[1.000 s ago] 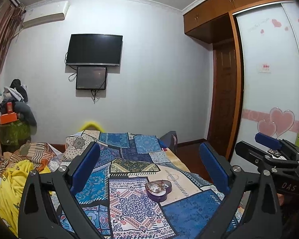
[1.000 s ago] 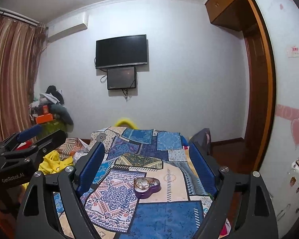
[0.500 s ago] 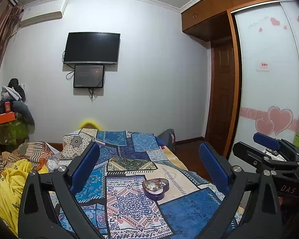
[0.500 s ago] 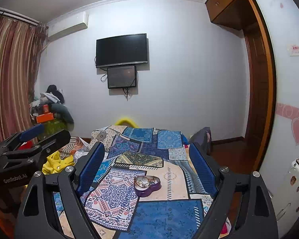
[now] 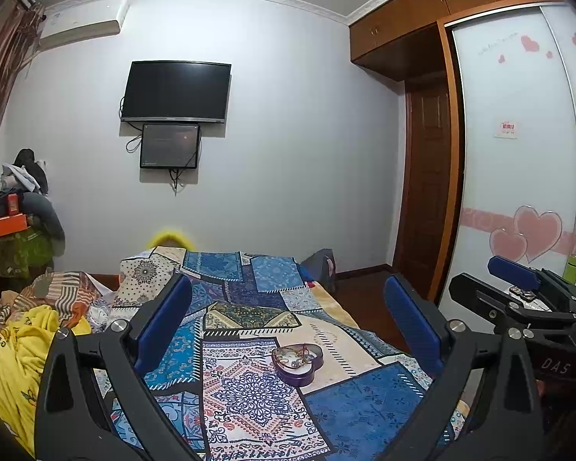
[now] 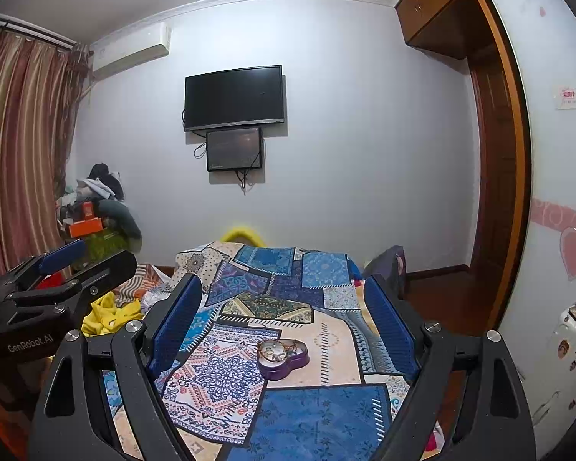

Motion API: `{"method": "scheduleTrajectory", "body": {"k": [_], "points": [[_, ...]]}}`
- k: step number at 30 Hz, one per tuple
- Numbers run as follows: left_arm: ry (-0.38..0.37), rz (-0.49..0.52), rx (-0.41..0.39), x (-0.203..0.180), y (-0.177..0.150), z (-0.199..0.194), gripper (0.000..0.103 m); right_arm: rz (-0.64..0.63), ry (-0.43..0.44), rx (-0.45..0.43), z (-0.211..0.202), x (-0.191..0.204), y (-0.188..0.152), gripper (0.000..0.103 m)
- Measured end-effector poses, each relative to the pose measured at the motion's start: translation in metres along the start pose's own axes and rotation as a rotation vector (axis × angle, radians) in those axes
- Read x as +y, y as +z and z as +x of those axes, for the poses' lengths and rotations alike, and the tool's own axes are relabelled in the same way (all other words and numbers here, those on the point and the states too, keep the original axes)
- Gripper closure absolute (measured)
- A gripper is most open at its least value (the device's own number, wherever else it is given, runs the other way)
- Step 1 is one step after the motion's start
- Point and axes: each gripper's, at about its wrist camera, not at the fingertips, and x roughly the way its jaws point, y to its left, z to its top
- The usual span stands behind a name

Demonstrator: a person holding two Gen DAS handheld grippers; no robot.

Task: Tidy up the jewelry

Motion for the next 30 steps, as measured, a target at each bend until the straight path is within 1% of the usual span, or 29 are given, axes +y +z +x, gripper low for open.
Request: {"method": "scheduleTrajectory", "body": {"k": [18,30], "points": [[-0.007,-0.014,0.002,0.0006,0.0009,-0.0003,0.002,-0.001,-0.002,0.0,-0.0008,-0.001,0.0003,0.019],[-0.031,-0.037,0.012,0.0018,0.0014,0.0,0.002,0.003,-0.009,-0.002,-0.0011,-0.0087,0.0007,0.019]]}}
